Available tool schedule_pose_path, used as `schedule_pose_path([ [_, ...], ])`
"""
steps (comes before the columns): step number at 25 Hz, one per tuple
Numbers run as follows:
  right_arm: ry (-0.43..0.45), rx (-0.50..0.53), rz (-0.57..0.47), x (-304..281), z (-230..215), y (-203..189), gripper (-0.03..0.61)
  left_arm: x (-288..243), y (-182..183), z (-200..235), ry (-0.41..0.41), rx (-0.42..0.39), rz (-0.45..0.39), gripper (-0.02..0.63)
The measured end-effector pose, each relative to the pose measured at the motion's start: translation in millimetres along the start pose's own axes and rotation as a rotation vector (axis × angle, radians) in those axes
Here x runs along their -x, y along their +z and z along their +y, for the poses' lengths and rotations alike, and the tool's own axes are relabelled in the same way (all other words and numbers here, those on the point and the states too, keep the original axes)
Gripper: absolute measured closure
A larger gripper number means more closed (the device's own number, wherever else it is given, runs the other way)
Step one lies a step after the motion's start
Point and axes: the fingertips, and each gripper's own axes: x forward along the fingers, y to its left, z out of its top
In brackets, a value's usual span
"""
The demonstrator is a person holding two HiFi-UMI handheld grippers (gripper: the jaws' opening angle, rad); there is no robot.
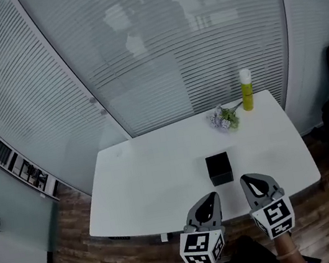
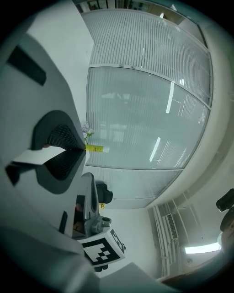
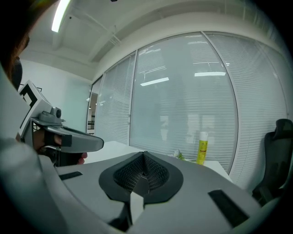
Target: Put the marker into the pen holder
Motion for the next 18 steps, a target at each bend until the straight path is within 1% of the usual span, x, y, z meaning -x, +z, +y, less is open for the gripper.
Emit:
schedule_pose_path([
  [8,-0.034,0.015,-0.013,26,25,6,0.551,32,0,-1,-0.028,0.0,-0.028,0.595],
  [18,-0.034,0.046,-0.02,54,52,13,0.551,67,2,-3,-0.017,0.01,-0.066,0.595],
])
